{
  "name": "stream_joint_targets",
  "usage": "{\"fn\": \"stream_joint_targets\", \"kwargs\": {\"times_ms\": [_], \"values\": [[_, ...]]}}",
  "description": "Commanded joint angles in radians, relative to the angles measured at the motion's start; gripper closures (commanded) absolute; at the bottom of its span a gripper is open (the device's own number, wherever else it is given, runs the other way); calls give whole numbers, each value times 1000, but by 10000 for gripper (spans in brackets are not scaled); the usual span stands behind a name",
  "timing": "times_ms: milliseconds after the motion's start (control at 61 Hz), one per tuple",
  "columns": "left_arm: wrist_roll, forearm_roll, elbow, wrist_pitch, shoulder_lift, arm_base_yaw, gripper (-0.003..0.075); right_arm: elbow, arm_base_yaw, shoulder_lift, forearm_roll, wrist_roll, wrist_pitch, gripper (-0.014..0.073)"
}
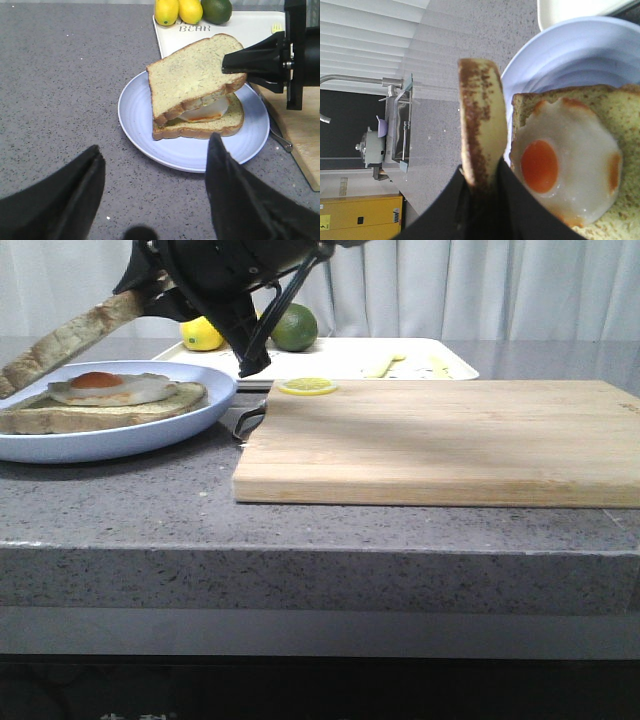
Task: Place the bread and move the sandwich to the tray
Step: 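Lower the bread onto the egg and open the right gripper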
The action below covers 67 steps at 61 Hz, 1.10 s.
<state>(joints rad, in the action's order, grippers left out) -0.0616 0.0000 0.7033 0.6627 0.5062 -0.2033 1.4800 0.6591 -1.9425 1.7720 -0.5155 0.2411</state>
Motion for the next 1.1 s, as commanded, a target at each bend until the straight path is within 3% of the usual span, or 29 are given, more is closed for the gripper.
{"fn": "stream_joint_targets", "kwargs": {"times_ms": [0, 148, 393, 607, 885, 1082], "values": [[2, 0, 26, -80, 11, -5, 281, 37, -5, 71, -4, -17, 22, 493], [2, 0, 26, -80, 11, -5, 281, 37, -5, 71, -51, -17, 15, 428], [2, 0, 26, -80, 11, -5, 281, 37, -6, 77, -155, -17, 17, 141], [2, 0, 26, -80, 11, -5, 281, 17, -7, 124, -335, -17, 17, 137], [2, 0, 26, -78, 11, -5, 281, -138, -31, 286, -593, -17, 17, 138], [2, 0, 26, -77, 11, -5, 281, -228, -82, 432, -805, -16, 152, 138]]}}
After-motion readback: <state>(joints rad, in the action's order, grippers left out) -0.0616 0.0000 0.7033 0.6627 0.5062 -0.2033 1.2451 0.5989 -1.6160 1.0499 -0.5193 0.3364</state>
